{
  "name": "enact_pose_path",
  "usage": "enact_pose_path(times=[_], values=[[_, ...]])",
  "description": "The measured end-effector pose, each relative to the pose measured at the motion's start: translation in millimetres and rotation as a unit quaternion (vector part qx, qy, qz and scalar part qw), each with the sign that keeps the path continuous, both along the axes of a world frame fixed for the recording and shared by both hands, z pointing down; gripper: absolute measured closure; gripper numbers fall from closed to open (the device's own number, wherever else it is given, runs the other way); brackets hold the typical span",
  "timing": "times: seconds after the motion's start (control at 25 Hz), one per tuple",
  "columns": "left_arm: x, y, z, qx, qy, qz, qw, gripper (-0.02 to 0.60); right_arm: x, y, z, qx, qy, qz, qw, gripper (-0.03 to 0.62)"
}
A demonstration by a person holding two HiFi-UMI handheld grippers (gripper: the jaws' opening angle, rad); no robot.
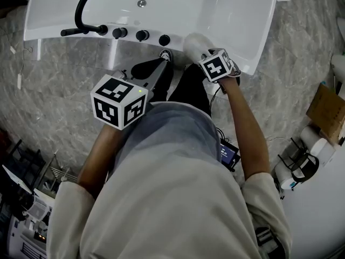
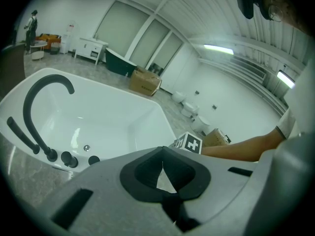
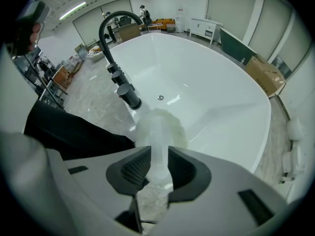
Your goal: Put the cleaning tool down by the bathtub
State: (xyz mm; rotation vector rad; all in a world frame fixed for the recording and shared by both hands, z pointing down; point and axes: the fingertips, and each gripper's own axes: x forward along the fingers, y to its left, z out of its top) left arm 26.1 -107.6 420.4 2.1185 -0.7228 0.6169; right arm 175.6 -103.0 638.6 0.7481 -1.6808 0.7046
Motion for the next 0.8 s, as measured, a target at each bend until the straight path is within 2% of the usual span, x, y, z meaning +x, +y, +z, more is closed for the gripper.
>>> enact_pose_path(times=[0.6,0.8], values=[[15,-4,-7,0.009,0.004,0.013,0.9999,0.577,10,7,-17,0.008,-0.011,0.007,1.0,0.5],[18,-3,-9,0.012,0.004,0.02,0.9997,0.577,13,9,-28,0.019,-0.022,0.028,0.999,0.506]])
